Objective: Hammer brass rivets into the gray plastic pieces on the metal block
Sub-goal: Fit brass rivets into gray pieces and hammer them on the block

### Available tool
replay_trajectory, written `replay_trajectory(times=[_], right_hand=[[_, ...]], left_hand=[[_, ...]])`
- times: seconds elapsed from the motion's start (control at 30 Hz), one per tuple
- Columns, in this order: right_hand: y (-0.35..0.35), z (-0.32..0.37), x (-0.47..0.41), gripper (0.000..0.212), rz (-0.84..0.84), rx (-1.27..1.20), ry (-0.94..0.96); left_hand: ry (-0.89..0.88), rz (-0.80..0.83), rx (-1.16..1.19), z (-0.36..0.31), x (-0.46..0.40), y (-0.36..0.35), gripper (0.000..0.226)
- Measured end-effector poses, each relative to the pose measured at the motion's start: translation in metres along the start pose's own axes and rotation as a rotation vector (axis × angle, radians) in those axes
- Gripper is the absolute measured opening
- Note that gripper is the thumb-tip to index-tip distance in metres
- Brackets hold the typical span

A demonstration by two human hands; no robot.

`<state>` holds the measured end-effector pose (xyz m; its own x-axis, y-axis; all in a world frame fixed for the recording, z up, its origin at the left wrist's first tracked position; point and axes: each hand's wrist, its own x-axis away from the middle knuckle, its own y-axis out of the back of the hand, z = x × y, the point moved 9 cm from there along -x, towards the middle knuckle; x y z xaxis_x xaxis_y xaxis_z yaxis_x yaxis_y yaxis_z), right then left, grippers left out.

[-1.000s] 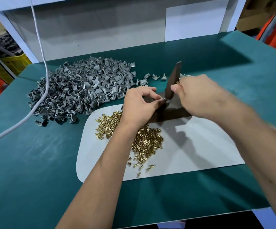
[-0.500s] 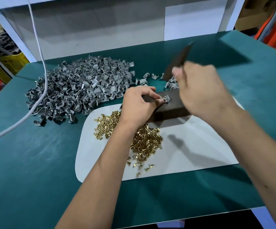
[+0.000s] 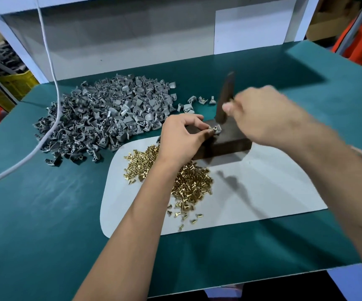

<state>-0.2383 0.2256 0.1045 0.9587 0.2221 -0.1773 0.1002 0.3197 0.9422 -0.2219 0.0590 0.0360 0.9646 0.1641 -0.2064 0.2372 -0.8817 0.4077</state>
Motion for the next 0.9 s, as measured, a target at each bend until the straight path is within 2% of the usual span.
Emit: replay_trajectory(times=[0.07,0.1,0.2,0.27,0.37,0.4,0.5,0.57,0.63,0.7,0.8,0.9], right_hand=[[0.011,0.002,0.004,0.042,-0.154,-0.086,0.004],[0.002,0.005,0.005,0.041,-0.126,-0.062,0.009],[-0.027,0.005,0.008,0.043,0.097,0.039,-0.011],[-0.017,0.004,0.003,0.045,0.094,0.064,-0.006],[0.008,0.003,0.006,0.042,-0.167,-0.058,0.017],[0.007,0.005,0.008,0.041,-0.195,-0.068,0.031],[-0.025,0.005,0.008,0.038,0.047,-0.008,0.038],[-0.025,0.000,0.001,0.043,0.109,0.025,0.026],[-0.016,-0.008,-0.001,0.045,0.079,0.026,-0.006],[-0.005,-0.022,-0.001,0.047,-0.020,-0.030,-0.065],[0.006,-0.051,0.006,0.040,-0.163,-0.001,-0.174],[-0.007,-0.078,0.013,0.025,-0.102,0.082,-0.291]], left_hand=[[-0.006,-0.004,-0.005,0.000,-0.001,0.001,0.015],[-0.008,-0.006,-0.002,0.000,-0.001,0.001,0.014],[0.003,0.006,0.026,-0.001,0.001,0.000,0.014],[0.008,0.001,0.019,-0.001,0.002,0.001,0.013],[0.006,0.001,0.001,-0.002,0.001,0.001,0.013],[0.008,-0.004,-0.001,-0.001,0.001,0.002,0.015],[0.007,-0.003,0.016,-0.003,0.001,0.002,0.020],[0.010,-0.006,0.010,-0.003,0.002,0.003,0.021],[0.014,0.001,-0.016,-0.002,0.001,0.002,0.020],[0.029,-0.004,-0.012,0.000,-0.001,0.002,0.019],[0.072,-0.010,0.052,0.006,0.000,0.002,0.015],[0.102,-0.017,0.092,0.008,0.000,0.002,0.020]])
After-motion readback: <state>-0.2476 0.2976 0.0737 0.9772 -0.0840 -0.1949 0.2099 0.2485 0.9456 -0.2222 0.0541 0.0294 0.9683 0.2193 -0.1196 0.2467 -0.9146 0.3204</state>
